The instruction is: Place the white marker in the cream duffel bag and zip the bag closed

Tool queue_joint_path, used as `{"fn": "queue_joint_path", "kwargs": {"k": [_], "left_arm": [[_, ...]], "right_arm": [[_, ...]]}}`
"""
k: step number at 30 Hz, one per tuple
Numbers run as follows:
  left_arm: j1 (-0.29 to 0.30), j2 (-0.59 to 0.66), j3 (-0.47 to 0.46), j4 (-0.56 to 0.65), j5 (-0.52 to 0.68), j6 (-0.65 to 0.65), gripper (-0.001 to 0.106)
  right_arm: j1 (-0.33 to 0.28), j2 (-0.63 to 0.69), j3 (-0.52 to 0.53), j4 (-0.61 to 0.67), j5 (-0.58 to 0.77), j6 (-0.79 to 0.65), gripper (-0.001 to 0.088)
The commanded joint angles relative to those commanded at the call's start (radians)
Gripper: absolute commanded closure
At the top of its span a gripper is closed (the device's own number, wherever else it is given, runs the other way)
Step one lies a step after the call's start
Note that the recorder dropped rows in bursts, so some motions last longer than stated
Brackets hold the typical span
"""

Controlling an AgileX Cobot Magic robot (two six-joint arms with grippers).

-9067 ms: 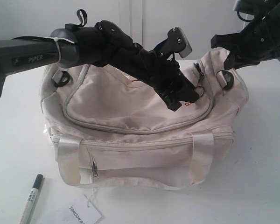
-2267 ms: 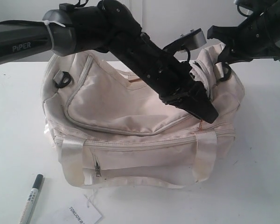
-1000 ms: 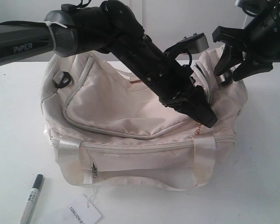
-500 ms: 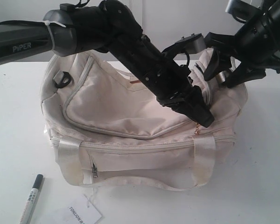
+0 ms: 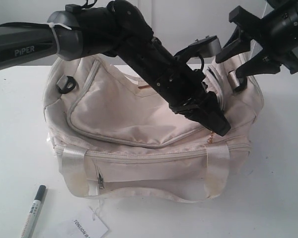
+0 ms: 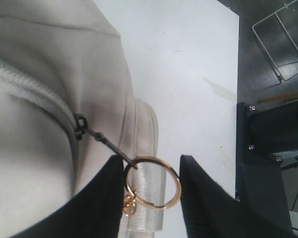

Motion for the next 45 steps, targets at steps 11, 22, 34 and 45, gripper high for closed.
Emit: {"fn": "queue_joint_path", "kwargs": {"k": [11,22,34,45], "left_arm": [[0.000,0.000,0.000,0.000,0.000,0.000,0.105],[0.000,0.000,0.000,0.000,0.000,0.000,0.105],[0.000,0.000,0.000,0.000,0.000,0.000,0.105],[0.000,0.000,0.000,0.000,0.000,0.000,0.105]], "right_arm": [[0.000,0.067,0.000,0.008,-0.045,-0.002,0.0323],[0.020,0.122,0.000,0.010,-0.011,0.000,0.0323],[0.037,0.130,0.000,-0.011,-0.011,0.000,0.0617],[0.037,0.127,0.000,-0.008,-0.011,-0.022,0.0868]]}}
